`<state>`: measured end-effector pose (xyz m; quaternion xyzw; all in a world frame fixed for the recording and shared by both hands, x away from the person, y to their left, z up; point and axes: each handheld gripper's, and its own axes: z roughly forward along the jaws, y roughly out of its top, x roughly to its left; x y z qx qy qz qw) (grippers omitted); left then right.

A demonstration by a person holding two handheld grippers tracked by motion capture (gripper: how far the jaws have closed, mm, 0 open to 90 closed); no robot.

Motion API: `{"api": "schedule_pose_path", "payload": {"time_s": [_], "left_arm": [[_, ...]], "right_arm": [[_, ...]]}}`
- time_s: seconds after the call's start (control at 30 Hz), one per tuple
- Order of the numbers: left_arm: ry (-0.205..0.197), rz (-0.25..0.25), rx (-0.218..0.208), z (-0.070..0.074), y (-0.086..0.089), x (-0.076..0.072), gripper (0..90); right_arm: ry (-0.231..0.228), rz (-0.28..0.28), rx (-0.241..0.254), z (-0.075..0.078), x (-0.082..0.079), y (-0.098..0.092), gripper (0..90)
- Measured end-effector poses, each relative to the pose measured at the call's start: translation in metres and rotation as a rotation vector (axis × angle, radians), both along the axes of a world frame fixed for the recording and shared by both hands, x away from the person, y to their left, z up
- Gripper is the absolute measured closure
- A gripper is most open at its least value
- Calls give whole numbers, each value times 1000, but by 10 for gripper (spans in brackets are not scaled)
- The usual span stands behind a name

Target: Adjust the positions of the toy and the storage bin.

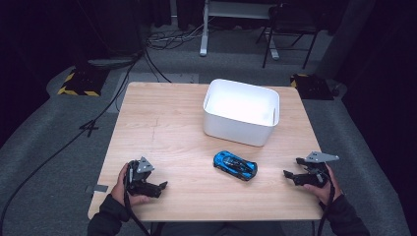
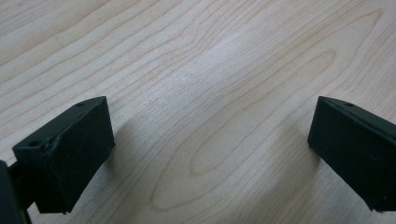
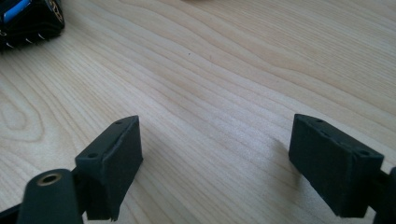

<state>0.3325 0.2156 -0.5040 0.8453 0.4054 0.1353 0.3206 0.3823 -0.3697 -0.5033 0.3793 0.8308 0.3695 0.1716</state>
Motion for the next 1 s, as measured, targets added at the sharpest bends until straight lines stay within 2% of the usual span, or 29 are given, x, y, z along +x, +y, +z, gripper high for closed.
{"api": "schedule_pose_path", "payload": {"time_s": [0.2,0.43,0.6,0.73,0.83,1.0], "left_arm": [[0,0,0,0,0,0,5],[0,0,-1,0,0,0,6],[-2,1,1,0,0,0,7],[-2,5,1,0,0,-1,6],[-2,5,1,0,0,0,6],[-2,4,1,0,0,0,6]], "right_arm": [[-1,31,-5,0,0,1,150],[2,34,-7,0,-1,4,153],[38,100,-46,4,-2,6,153],[32,128,-33,2,-6,17,120],[38,183,-40,3,-8,30,103],[32,242,-41,1,-11,56,74]]}}
